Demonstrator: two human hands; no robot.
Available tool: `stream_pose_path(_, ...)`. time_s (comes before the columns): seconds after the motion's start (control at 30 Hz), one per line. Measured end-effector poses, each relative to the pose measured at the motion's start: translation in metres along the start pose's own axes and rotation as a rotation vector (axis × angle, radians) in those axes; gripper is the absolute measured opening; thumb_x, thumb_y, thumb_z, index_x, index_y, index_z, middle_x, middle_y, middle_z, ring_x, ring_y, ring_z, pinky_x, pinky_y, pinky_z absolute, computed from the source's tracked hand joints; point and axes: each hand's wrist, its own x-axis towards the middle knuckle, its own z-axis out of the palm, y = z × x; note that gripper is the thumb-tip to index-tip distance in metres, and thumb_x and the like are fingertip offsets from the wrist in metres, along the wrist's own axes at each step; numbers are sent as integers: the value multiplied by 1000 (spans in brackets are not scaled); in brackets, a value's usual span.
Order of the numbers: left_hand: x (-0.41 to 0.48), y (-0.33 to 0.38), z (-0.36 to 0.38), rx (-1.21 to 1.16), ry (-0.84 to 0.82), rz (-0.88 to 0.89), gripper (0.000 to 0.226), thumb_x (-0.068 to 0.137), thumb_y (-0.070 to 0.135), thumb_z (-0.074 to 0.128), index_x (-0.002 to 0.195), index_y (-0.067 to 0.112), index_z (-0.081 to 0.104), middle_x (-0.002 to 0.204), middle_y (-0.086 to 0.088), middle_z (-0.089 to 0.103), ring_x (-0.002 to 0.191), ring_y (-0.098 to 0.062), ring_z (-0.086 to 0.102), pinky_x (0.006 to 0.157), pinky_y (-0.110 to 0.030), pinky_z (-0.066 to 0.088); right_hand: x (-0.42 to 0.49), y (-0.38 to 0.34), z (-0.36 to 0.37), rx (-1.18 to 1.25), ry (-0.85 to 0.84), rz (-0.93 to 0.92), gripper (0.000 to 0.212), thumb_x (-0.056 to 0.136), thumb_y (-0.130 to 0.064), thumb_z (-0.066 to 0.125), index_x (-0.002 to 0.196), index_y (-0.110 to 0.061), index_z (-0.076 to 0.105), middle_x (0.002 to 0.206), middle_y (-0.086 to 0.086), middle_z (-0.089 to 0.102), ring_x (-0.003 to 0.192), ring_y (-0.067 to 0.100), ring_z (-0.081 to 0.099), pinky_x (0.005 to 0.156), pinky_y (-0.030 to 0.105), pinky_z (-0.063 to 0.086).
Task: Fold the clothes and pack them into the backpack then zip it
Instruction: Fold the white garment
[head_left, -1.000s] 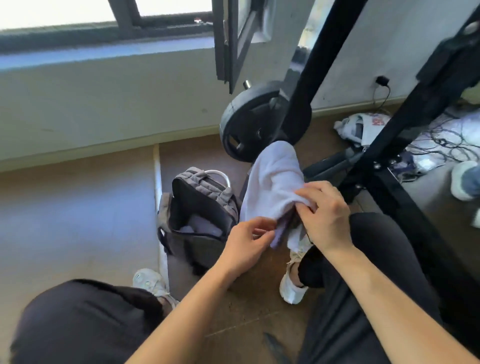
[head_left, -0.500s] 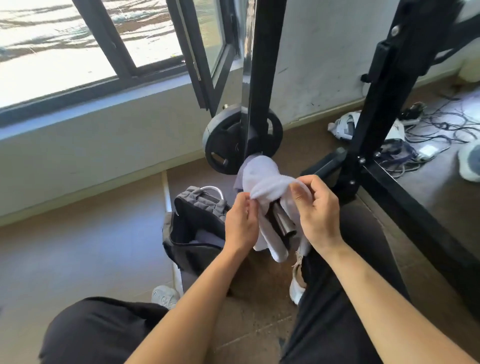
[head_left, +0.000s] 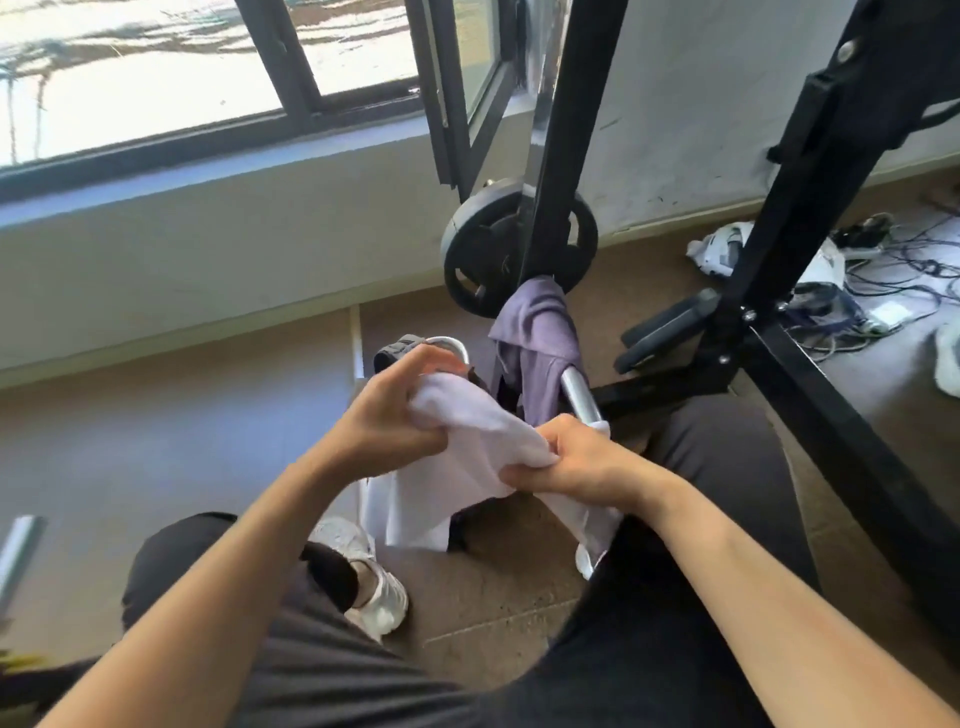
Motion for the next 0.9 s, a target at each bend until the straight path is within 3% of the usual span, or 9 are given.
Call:
stream_pose_path(0.13, -11, -30, -4, 124, 296, 42, 43, 76, 7, 73, 118, 16, 67, 108, 11, 67, 98, -2, 64, 88, -25, 53, 4, -9, 23, 253, -119, 21, 34, 91, -23, 75, 102, 8, 68, 84, 4, 68, 83, 14, 65, 77, 25, 51)
stream_pose_path(0.2, -17, -49, -1, 175, 477, -140, 41, 77, 19, 71, 118, 20, 65, 108, 7, 65, 94, -12, 64, 83, -31, 54, 9, -9, 37, 402, -115, 47, 59, 85, -33, 80, 113, 15, 60, 100, 24, 64, 96, 29, 62, 87, 40, 49)
stream_pose_path(0.27, -28, -70, 5, 123, 539, -448, 40, 77, 32, 78, 111, 22, 60, 97, 5, 65, 84, -17, 64, 72, -35, 54, 13, -8, 49, 562, -49, 32, 54, 88, -28, 78, 120, 12, 61, 115, 37, 63, 105, 38, 63, 96, 50, 48)
stream_pose_path(0.37, -54, -94, 24, -124, 422, -773, 40, 78, 50, 75, 86, 16, 56, 74, -1, 61, 68, -24, 59, 61, -37, 49, 17, -9, 58, 742, 111, 66, 34, 95, -14, 67, 123, 5, 65, 122, 29, 67, 112, 37, 68, 100, 47, 52)
stream_pose_path(0.47, -85, -95, 50, -480, 129, -971, 54, 96, 57, 54, 72, 11, 66, 67, -8, 63, 60, -22, 56, 55, -28, 38, 21, -6, 60, 850, 200, 104, 26, 96, -11, 65, 117, 4, 66, 109, 22, 73, 103, 32, 71, 93, 41, 57)
stream_pose_path(0.53, -91, -89, 64, -648, -4, -957, 67, 98, 65, 41, 79, 10, 74, 77, -8, 71, 65, -18, 61, 61, -28, 43, 24, -3, 63, 872, 217, 123, 24, 96, -11, 64, 115, 3, 66, 104, 20, 72, 100, 30, 71, 92, 40, 58)
stream_pose_path(0.7, -80, -77, 74, -902, 75, -675, 57, 106, 51, 36, 120, 11, 74, 117, -8, 77, 110, -19, 69, 95, -34, 50, 34, 10, 78, 796, 198, 179, 23, 96, -14, 66, 112, 1, 66, 101, 19, 73, 98, 28, 72, 90, 39, 58)
stream_pose_path(0.8, -83, -83, 74, -873, 165, -484, 35, 106, 31, 49, 109, 10, 77, 108, -5, 77, 101, -15, 69, 92, -33, 49, 39, 14, 82, 690, 217, 201, 20, 95, -16, 67, 108, -2, 70, 100, 14, 75, 96, 25, 72, 87, 37, 57)
stream_pose_path(0.9, -81, -85, 64, -1013, 325, -468, 31, 93, 36, 63, 101, 10, 78, 101, -11, 73, 95, -19, 65, 88, -35, 49, 47, 23, 82, 543, 352, 236, 15, 92, -17, 71, 105, -10, 71, 98, 11, 77, 97, 29, 73, 87, 40, 59)
